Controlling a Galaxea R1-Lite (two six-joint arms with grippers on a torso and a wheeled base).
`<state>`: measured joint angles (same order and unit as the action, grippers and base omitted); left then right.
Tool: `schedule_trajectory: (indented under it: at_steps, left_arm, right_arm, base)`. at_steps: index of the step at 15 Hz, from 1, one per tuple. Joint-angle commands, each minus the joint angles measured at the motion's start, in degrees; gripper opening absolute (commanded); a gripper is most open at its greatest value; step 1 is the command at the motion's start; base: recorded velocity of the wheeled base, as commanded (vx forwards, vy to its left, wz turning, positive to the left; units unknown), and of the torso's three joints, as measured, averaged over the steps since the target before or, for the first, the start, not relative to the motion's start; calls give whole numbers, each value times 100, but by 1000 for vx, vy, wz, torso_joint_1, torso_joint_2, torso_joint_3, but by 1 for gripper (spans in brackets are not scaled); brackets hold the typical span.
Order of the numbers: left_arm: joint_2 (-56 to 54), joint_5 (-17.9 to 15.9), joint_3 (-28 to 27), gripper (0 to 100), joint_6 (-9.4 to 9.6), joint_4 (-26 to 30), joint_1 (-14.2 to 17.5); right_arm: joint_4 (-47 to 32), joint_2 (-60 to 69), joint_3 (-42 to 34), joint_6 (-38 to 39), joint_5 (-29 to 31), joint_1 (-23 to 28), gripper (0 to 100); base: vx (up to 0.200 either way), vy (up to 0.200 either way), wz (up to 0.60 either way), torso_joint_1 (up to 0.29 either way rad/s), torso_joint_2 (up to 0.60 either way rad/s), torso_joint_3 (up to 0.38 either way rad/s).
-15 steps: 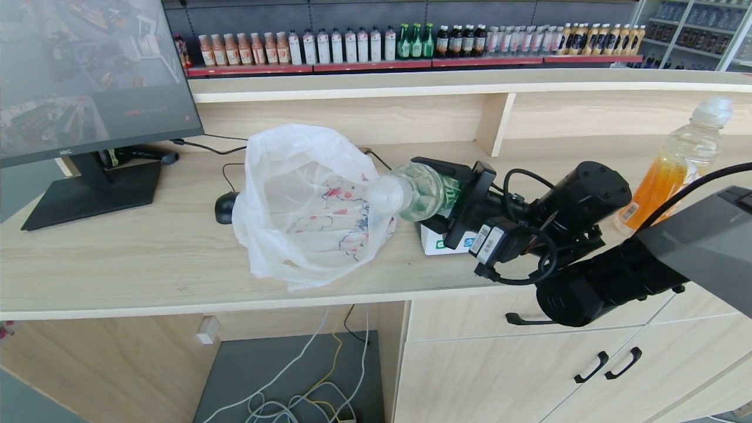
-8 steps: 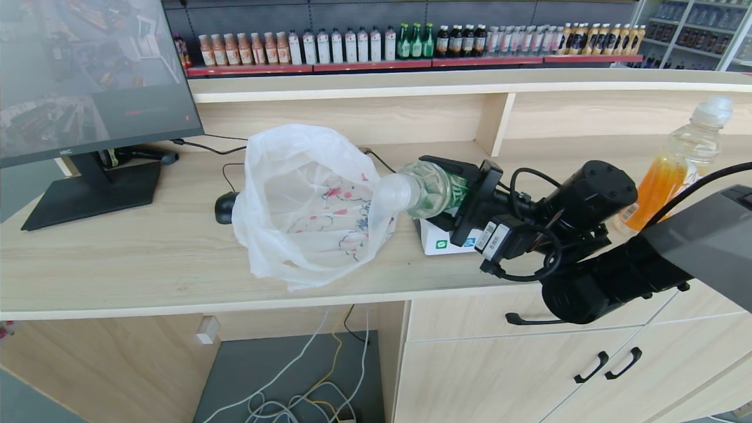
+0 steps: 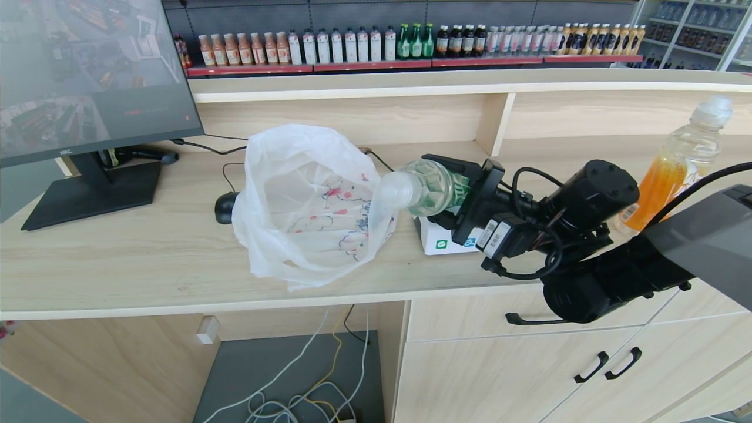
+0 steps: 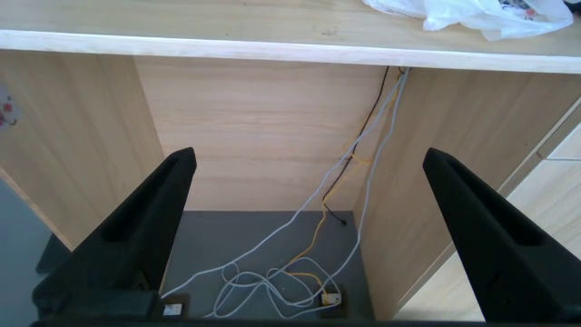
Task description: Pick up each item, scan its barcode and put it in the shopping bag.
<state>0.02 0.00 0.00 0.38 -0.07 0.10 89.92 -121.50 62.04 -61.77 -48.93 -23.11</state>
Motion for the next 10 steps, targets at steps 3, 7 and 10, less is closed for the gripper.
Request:
schedule_trajectory:
  at_steps: [3, 7, 10]
  left_arm:
    - [-2, 0, 0, 100, -3, -1, -1]
    - [-2, 0, 0, 100, -3, -1, -1]
    - [-2, 0, 0, 100, 6, -1, -1]
  right_arm:
    - [8, 21, -34, -11, 7, -18, 0]
    - [8, 48, -43, -2, 24, -70, 0]
    - [8, 329, -25, 156, 174, -106, 0]
  base:
    - [0, 0, 0, 0, 0, 0]
    - [0, 0, 0, 0, 0, 0]
    - [0, 0, 0, 0, 0, 0]
